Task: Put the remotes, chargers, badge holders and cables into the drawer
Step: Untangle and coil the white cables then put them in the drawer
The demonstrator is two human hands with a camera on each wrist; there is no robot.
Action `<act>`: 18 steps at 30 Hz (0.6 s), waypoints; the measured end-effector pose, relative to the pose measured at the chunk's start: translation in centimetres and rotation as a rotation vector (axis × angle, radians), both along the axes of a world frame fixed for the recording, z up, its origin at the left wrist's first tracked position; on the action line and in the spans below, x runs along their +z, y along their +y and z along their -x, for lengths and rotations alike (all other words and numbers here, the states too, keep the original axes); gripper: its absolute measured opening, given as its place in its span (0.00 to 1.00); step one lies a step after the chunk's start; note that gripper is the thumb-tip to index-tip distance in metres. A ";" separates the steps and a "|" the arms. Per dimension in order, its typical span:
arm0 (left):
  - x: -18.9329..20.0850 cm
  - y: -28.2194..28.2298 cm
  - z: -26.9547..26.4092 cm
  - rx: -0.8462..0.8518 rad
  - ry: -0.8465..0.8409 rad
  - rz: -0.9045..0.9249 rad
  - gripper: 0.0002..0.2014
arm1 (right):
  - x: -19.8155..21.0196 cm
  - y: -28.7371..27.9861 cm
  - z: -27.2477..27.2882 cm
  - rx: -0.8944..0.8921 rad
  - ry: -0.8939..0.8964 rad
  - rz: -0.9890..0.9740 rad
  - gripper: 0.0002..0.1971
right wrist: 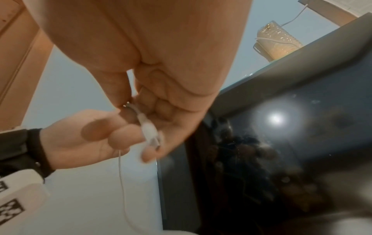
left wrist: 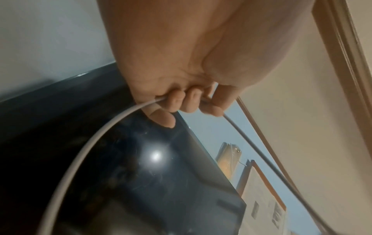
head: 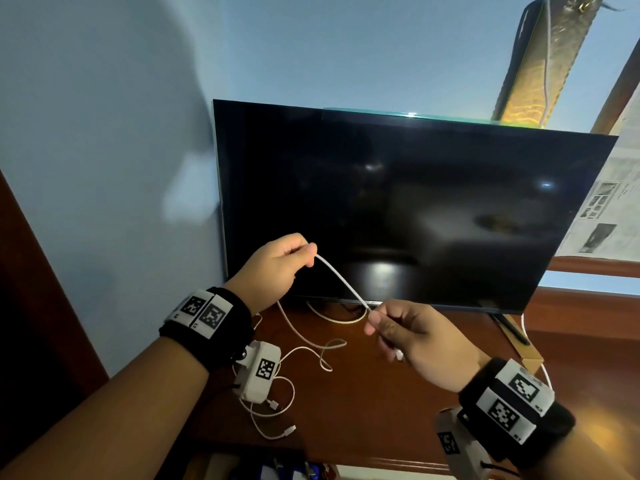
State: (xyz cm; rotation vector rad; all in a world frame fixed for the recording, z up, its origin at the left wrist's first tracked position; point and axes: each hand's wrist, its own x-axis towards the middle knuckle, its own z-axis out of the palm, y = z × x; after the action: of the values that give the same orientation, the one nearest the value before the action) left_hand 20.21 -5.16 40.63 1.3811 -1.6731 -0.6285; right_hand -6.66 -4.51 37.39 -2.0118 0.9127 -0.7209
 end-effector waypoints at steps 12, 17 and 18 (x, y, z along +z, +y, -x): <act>-2.9 -4.2 0.6 0.146 0.037 -0.029 0.19 | 3.9 1.3 -3.6 0.105 -0.409 -0.195 0.21; -6.9 -2.7 3.6 -0.053 0.023 -0.215 0.25 | 7.3 -0.8 -5.3 0.059 -0.790 -0.147 0.22; -7.3 -1.7 4.2 -0.108 -0.006 -0.256 0.26 | 7.3 -1.7 -5.4 0.023 -0.765 -0.051 0.21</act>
State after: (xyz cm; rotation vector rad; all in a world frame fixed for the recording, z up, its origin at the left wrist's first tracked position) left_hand 16.06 -6.89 33.35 1.4778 -1.7259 -0.9280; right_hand -1.30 -6.17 44.70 -1.4929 0.4395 -1.3078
